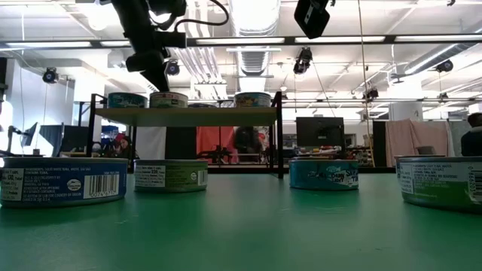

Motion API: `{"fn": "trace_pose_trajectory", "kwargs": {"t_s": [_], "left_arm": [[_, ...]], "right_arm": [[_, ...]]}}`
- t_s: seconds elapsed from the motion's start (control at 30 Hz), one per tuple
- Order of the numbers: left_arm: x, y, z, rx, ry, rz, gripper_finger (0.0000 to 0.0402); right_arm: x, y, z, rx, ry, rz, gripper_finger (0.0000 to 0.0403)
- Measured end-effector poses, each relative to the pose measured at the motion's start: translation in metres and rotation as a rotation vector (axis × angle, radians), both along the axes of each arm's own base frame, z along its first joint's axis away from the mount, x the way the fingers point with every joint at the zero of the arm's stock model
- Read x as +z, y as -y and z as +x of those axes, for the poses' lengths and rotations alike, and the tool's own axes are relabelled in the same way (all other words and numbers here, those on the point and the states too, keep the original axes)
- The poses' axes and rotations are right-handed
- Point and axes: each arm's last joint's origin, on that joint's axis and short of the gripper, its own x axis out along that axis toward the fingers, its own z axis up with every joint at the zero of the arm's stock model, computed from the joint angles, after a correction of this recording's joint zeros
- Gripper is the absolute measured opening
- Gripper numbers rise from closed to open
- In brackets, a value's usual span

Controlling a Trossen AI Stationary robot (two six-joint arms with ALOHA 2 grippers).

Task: Stack canned seafood by type on shelf
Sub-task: Put the bottom right white tuna can on the shelf

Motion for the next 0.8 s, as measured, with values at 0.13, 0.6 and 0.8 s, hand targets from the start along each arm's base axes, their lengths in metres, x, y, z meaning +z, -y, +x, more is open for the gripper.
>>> {"fn": "trace_pose_trajectory", "kwargs": {"t_s": [0.13,0.6,0.8], "left_arm": [[-0.001,-0.001,0.0,0.003,-0.018,0.022,0.0],[0.002,-0.001,0.0,0.029,0.006,0.02,0.0],[0.014,-0.001,0.001,0.037,0.047,0.025,0.0]], "right_arm": [[0.0,0.0,0.0,0.0,0.0,0.0,0.0011],[0.0,0.0,0.0,0.0,0.0,0.0,0.0011],[0.0,0.0,0.0,0.0,-0.002,-0.001,0.0011]]}}
